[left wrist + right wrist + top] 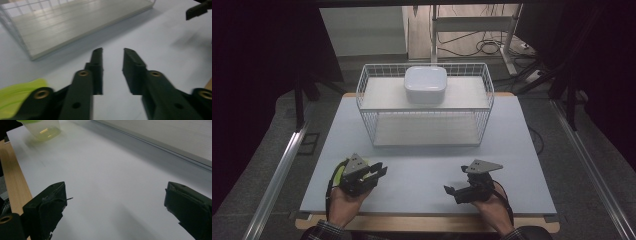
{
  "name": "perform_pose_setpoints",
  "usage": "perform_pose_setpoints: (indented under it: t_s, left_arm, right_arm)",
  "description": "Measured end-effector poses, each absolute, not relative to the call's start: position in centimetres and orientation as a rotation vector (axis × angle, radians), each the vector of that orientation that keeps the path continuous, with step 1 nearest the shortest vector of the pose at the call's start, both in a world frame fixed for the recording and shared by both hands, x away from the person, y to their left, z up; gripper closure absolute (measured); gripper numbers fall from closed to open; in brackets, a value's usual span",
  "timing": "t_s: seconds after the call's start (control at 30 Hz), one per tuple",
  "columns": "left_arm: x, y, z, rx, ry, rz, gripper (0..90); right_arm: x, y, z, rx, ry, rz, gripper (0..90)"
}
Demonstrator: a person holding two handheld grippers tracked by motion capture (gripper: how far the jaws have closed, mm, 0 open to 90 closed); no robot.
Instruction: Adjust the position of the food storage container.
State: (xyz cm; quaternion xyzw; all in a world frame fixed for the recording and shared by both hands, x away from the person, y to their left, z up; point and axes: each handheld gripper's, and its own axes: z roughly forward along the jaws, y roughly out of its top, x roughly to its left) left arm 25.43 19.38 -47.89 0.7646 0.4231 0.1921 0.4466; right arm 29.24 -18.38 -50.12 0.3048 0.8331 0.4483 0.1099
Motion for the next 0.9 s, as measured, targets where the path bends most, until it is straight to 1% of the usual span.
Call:
perform_pose_setpoints:
  t_s: [0.1,0.13,0.17,0.23,0.37,0.53,0.6,0.7,0.9]
  left_arm:
    - [25.4,20.7,-47.6,1.877,1.07,0.493,86.0]
    - [25.4,21.3,-47.6,1.87,1.081,0.496,88.8]
    - [25.4,21.7,-47.7,1.862,1.093,0.495,89.7]
    - [25.4,23.2,-47.8,1.835,1.132,0.502,89.8]
    - [25.1,26.1,-47.9,1.797,1.208,0.557,89.8]
    - [24.4,30.7,-48.6,1.721,1.36,0.646,89.8]
    - [24.3,32.0,-49.1,1.704,1.411,0.653,89.8]
    - [24.1,33.4,-50.4,1.702,1.474,0.597,89.8]
    - [24.6,32.7,-52.1,1.766,1.504,0.495,89.7]
  right_arm:
    - [29.3,-18.4,-50.2,0.9,2.453,1.307,5.3]
    - [29.3,-18.4,-50.2,0.901,2.454,1.303,5.4]
    - [29.3,-18.4,-50.2,0.901,2.454,1.301,5.5]
    - [29.2,-18.4,-50.2,0.901,2.456,1.3,5.5]
    - [29.3,-18.4,-50.2,0.903,2.459,1.299,5.7]
    - [29.3,-18.5,-50.2,0.911,2.459,1.291,6.1]
    - [29.4,-18.5,-50.3,0.916,2.458,1.291,6.2]
    - [29.3,-18.5,-50.3,0.916,2.455,1.281,6.2]
    - [29.3,-18.5,-50.3,0.917,2.453,1.27,6.2]
